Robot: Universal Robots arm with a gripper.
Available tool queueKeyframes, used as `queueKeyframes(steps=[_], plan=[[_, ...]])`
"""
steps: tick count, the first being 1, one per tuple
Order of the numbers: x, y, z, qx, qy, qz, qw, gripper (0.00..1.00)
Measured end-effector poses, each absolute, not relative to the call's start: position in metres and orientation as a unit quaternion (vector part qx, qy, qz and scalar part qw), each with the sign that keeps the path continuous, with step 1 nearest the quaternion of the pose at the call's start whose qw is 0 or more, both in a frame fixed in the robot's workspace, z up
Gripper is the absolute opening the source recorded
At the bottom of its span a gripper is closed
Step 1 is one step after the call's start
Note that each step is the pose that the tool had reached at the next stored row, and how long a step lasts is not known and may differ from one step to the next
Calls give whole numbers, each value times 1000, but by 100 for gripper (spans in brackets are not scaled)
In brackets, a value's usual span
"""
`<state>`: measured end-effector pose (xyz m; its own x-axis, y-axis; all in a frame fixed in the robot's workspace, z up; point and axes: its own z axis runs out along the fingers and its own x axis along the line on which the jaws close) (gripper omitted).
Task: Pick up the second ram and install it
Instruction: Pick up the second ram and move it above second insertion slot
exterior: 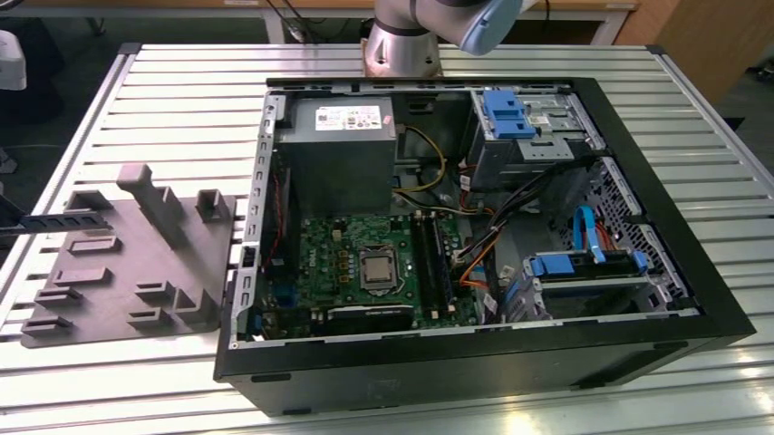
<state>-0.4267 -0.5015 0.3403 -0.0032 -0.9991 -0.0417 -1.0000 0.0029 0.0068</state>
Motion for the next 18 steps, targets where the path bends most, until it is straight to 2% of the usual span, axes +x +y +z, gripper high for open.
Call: queueKeyframes(steps=[18], plan=[[-427,-502,350,-706,708,18,14,12]])
